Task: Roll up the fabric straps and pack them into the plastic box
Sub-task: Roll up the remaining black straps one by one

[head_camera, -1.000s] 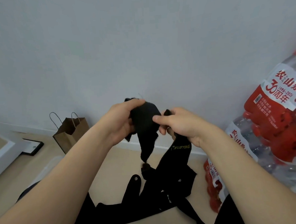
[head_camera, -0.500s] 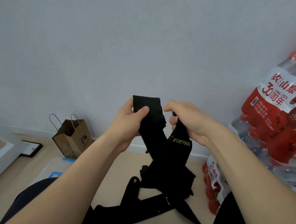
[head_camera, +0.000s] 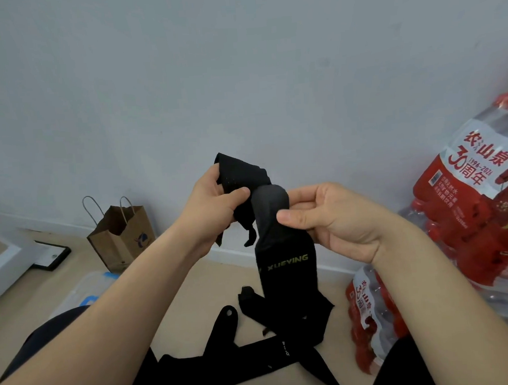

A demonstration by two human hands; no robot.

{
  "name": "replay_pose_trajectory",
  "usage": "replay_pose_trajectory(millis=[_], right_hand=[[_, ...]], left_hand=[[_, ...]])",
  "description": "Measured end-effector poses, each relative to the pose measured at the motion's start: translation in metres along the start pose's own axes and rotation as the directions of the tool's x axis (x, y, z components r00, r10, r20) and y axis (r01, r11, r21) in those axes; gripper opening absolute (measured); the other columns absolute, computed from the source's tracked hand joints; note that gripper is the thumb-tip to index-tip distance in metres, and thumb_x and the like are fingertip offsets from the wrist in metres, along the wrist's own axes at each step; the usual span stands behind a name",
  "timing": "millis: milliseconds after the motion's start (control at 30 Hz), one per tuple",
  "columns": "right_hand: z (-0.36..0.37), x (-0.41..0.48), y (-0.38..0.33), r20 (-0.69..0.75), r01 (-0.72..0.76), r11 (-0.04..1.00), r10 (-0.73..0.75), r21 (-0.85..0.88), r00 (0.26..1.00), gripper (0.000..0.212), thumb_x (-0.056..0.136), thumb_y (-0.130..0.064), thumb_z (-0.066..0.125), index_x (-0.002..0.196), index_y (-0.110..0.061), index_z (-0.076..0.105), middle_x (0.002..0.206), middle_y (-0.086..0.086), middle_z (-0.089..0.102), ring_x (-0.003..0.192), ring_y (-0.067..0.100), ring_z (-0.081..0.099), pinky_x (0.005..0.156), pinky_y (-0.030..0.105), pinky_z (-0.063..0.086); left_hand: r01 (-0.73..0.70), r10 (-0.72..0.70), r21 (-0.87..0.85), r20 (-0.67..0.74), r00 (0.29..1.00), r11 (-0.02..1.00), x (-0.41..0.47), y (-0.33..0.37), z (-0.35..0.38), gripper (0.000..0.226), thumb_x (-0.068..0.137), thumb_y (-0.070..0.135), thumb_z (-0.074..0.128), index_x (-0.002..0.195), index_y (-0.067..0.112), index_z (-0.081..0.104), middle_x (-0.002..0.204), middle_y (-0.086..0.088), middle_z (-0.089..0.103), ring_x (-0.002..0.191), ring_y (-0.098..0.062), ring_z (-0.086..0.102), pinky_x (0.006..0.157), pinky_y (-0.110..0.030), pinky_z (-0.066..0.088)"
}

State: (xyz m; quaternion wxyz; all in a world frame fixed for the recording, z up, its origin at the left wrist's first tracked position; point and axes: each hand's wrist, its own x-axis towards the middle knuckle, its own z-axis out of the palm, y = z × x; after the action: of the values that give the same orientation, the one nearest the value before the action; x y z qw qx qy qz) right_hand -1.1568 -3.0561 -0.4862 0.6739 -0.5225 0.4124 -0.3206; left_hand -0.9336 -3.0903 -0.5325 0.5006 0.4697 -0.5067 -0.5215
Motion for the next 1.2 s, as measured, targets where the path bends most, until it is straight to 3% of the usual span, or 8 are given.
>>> replay_pose_trajectory(millis=[133, 367, 700, 833, 967, 1033, 1133, 1200], right_hand=[[0.005, 0.010, 0.005, -0.242, 0.138, 0.977, -0.174, -0.160, 0.955, 0.016, 0.096, -0.001, 0.076, 0.108, -0.011, 0.079, 0.101, 0.013, 0.084, 0.092, 0.024, 0.081, 0.083, 0.035, 0.065], [0.017, 0.032, 0.019, -0.461, 0.191, 0.970, -0.240, -0.151, 0.854, 0.015, 0.089, -0.009, 0.088, 0.103, -0.014, 0.082, 0.091, 0.005, 0.084, 0.085, 0.018, 0.082, 0.076, 0.030, 0.062], [0.022, 0.042, 0.028, -0.569, -0.015, 0.822, -0.381, -0.570, 0.729, 0.023, 0.083, -0.038, 0.093, 0.093, -0.030, 0.074, 0.085, -0.010, 0.069, 0.084, 0.006, 0.067, 0.070, 0.024, 0.049], [0.028, 0.042, 0.029, -0.547, -0.177, 0.768, -0.255, -0.616, 0.797, 0.047, 0.094, -0.056, 0.076, 0.113, -0.017, 0.058, 0.105, 0.000, 0.064, 0.100, 0.022, 0.064, 0.075, 0.034, 0.048], [0.032, 0.040, 0.032, -0.324, -0.127, 0.857, -0.049, -0.499, 0.945, 0.052, 0.103, -0.058, 0.064, 0.073, -0.016, 0.066, 0.055, -0.004, 0.058, 0.047, 0.016, 0.053, 0.050, 0.027, 0.038], [0.030, 0.038, 0.032, -0.224, -0.102, 0.898, 0.004, -0.428, 0.975, 0.043, 0.103, -0.050, 0.069, 0.073, -0.020, 0.071, 0.053, -0.008, 0.053, 0.041, 0.011, 0.042, 0.045, 0.023, 0.032], [0.033, 0.037, 0.029, -0.190, -0.123, 0.898, 0.045, -0.422, 0.981, 0.028, 0.104, -0.041, 0.070, 0.088, -0.021, 0.081, 0.081, 0.000, 0.078, 0.071, 0.018, 0.071, 0.077, 0.037, 0.061], [0.036, 0.037, 0.029, -0.215, -0.144, 0.916, 0.065, -0.374, 0.974, 0.023, 0.104, -0.035, 0.069, 0.105, -0.015, 0.080, 0.104, 0.008, 0.084, 0.099, 0.027, 0.080, 0.104, 0.048, 0.059]], left_hand=[[-0.001, 0.000, 0.085, 0.006, 1.000, 0.996, -0.001, 0.002, 0.000, 0.023, 0.104, 0.005, 0.066, 0.124, 0.015, 0.070, 0.111, -0.017, 0.079, 0.098, -0.039, 0.078, 0.093, -0.063, 0.061], [0.002, -0.008, 0.046, 0.117, 0.993, 0.999, -0.009, 0.004, 0.010, 0.025, 0.109, 0.015, 0.063, 0.134, 0.018, 0.063, 0.122, -0.015, 0.078, 0.112, -0.043, 0.075, 0.097, -0.058, 0.062], [0.059, -0.061, 0.037, 0.055, 0.997, 0.998, -0.018, 0.006, 0.016, 0.038, 0.107, -0.001, 0.044, 0.130, 0.020, 0.066, 0.120, -0.011, 0.079, 0.115, -0.040, 0.074, 0.100, -0.064, 0.059], [0.023, -0.024, -0.036, -0.006, 1.000, 0.999, -0.022, 0.006, 0.023, 0.021, 0.110, 0.019, 0.059, 0.126, 0.011, 0.068, 0.116, -0.012, 0.080, 0.109, -0.032, 0.078, 0.098, -0.056, 0.063], [0.067, -0.121, -0.274, -0.184, 0.975, 0.959, -0.019, 0.002, 0.024, 0.014, 0.107, 0.007, 0.064, 0.115, 0.002, 0.074, 0.105, -0.019, 0.081, 0.100, -0.038, 0.080, 0.081, -0.045, 0.068], [0.156, -0.236, -0.354, -0.198, 0.951, 0.922, -0.016, 0.003, 0.020, 0.013, 0.105, 0.007, 0.066, 0.114, 0.002, 0.075, 0.103, -0.020, 0.082, 0.096, -0.039, 0.081, 0.074, -0.045, 0.068], [0.212, -0.305, -0.379, -0.206, 0.930, 0.901, -0.014, 0.003, 0.015, 0.021, 0.101, 0.007, 0.073, 0.121, 0.002, 0.071, 0.107, -0.021, 0.081, 0.091, -0.036, 0.081, 0.070, -0.044, 0.067], [0.200, -0.289, -0.341, -0.236, 0.928, 0.919, -0.012, 0.000, 0.014, 0.040, 0.097, 0.008, 0.079, 0.131, 0.006, 0.058, 0.111, -0.021, 0.078, 0.091, -0.033, 0.081, 0.072, -0.041, 0.065]])
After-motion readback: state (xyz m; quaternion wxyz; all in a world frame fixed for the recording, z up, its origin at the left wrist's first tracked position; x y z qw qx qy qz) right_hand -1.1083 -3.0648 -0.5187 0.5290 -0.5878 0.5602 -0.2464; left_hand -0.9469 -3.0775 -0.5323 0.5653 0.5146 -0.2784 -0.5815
